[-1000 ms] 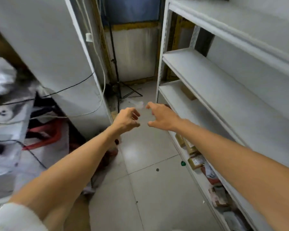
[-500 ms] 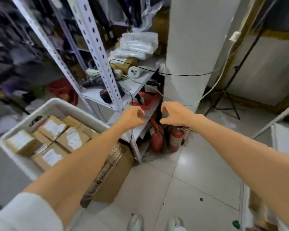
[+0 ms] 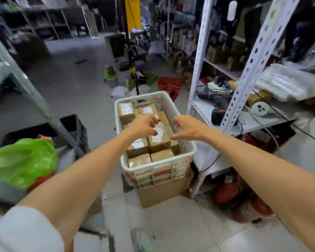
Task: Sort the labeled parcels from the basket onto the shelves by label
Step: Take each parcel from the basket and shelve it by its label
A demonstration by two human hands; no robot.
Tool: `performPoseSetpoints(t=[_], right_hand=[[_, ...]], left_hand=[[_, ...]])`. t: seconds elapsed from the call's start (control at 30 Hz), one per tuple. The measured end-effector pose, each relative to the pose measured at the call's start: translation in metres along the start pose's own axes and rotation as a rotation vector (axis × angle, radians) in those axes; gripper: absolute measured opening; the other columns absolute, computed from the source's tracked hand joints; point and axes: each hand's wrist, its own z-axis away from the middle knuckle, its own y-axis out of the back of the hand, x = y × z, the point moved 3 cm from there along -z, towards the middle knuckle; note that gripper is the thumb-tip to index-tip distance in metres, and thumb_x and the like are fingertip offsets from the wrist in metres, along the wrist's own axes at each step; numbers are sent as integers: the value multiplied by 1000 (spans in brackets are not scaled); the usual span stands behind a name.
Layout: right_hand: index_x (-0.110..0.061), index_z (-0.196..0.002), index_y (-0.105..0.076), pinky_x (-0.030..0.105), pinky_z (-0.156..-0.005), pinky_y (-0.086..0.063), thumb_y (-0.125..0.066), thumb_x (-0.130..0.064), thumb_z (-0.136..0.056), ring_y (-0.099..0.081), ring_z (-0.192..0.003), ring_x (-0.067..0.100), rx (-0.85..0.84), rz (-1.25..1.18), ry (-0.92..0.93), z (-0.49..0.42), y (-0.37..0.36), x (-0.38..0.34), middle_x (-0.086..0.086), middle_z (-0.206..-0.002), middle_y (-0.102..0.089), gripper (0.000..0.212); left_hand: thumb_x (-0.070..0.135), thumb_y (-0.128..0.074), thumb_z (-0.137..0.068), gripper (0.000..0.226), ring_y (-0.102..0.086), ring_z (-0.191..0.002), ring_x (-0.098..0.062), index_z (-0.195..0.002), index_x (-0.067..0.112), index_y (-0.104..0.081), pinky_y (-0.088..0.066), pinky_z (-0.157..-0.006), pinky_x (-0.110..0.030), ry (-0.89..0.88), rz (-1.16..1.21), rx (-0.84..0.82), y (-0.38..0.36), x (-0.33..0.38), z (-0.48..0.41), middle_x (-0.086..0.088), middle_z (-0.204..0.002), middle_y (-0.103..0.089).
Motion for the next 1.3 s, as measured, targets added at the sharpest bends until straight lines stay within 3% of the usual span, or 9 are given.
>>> performPoseSetpoints(t=[0.2, 0.33, 0.53, 0.7, 1.03, 1.17, 1.3], right_hand=[[-11, -120, -55, 30, -82, -45, -71, -41, -82, -53, -100, 19, 25, 46, 178, -70, 17, -63, 5, -118, -58, 52], [-10, -120, -54, 38, -90, -49, -73, -43, -80, -55, -105, 23, -8, 96, 185, -107, 17, -78, 6, -119, -59, 55], [-11, -128, -50, 27, -87, -42, -72, -41, -80, -54, -113, 22, -50, 62, 125, -151, 5, -56, 7, -129, -55, 61], [-10, -132, -48, 31, -89, -44, -71, -44, -81, -53, -115, 24, -138, 44, 26, -179, -9, -33, 9, -132, -54, 65], [-8, -136, -44, 31, -95, -41, -68, -36, -87, -49, -124, 24, -268, 4, 83, -268, -2, -11, 9, -137, -51, 62], [-10, -130, -51, 20, -86, -37, -67, -27, -88, -51, -108, 12, -304, -34, 132, -307, 10, -8, -8, -113, -49, 49], [-2, -120, -58, 40, -88, -51, -70, -30, -84, -61, -103, 27, -309, -47, 113, -350, 0, -1, 14, -116, -63, 47]], left_hand=[[18, -78, -77, 42, -62, -98, -19, -115, 14, -59, -53, -89, -36, 51, -68, -17, 51, -59, -8, -2, -108, -65], [17, -77, -78, 40, -63, -97, -19, -113, 14, -59, -53, -89, -37, 72, -57, -22, 68, -83, -28, -3, -107, -66], [20, -77, -79, 39, -62, -96, -18, -113, 13, -60, -53, -89, -36, 62, -93, -12, 70, -112, -66, -3, -109, -66], [18, -74, -81, 39, -59, -99, -19, -116, 12, -58, -52, -90, -37, 108, -154, -74, 61, -137, -87, -3, -112, -62], [19, -74, -77, 33, -62, -94, -22, -108, 13, -62, -55, -85, -41, 286, -206, -122, 61, -174, -159, -4, -105, -65], [22, -72, -79, 35, -63, -96, -24, -111, 12, -62, -55, -85, -41, 385, -218, -110, 74, -195, -180, -6, -108, -66], [25, -74, -79, 39, -62, -99, -24, -114, 15, -60, -53, -86, -39, 453, -188, -112, 80, -220, -199, -5, -113, -64]])
